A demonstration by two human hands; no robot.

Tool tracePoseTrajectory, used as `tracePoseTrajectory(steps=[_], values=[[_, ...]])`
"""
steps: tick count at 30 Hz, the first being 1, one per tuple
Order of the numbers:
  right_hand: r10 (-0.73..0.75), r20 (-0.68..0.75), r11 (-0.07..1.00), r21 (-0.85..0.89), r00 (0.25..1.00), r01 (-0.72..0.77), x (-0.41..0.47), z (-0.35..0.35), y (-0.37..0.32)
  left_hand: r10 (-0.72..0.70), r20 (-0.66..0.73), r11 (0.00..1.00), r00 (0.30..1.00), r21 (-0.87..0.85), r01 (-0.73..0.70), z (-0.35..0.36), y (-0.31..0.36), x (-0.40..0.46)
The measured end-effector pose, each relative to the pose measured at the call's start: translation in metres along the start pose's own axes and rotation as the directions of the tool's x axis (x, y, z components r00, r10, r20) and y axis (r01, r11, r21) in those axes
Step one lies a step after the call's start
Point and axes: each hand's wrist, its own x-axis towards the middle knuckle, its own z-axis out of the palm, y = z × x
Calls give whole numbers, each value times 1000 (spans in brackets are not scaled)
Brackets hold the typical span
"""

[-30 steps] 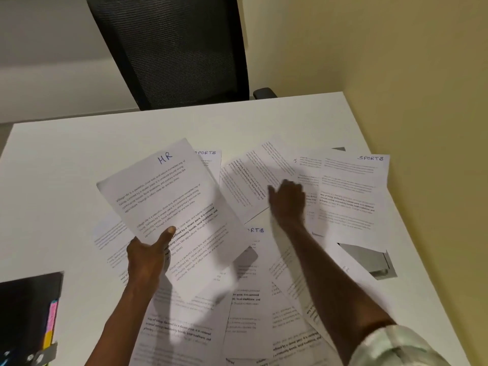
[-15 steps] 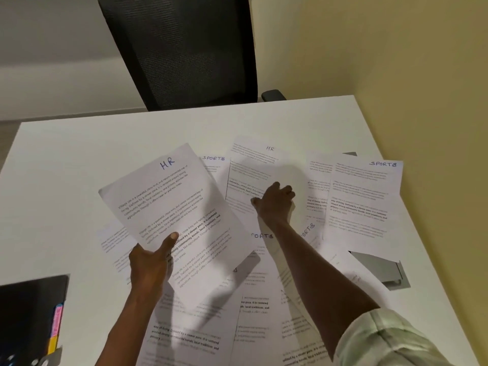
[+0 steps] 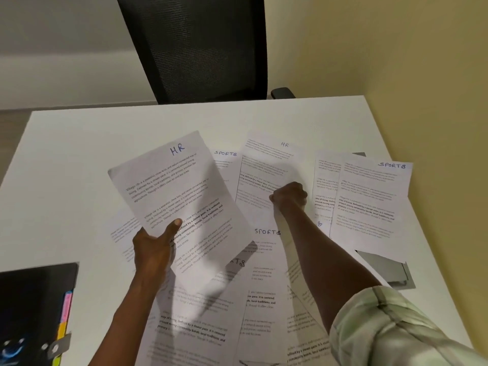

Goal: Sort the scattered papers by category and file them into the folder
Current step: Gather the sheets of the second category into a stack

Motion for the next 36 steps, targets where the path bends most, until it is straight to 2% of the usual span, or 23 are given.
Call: tracePoseTrajectory(steps=[4,8,15,18,20,25,30,36], values=[[36,-48,998,-50,998,-38,-9,0,9,56,-16,998,998,-12,-56,-11,0,-10],[-6,-102,1000,-13,995,5,-14,-1,18,54,-39,998,998,-39,-55,-25,-8,-25],[17,-24,965,263,1000,-10,-15,-32,29,63,-36,994,997,-88,-66,-41,-10,-55],[-37,-78,933,355,996,62,-19,-50,30,87,-38,993,995,-73,-90,-44,-4,-62],[-135,-120,906,388,983,172,-22,-68,28,105,-42,992,994,-70,-108,-45,1,-65],[-397,-297,766,414,868,492,-55,-129,31,149,-11,987,989,-50,-150,-34,22,-80],[-555,-409,657,318,724,683,-107,-175,47,209,-24,976,978,-63,-211,-19,38,-102],[-749,-309,540,227,586,811,-175,-203,88,187,-23,982,982,-16,-188,-7,37,-122]])
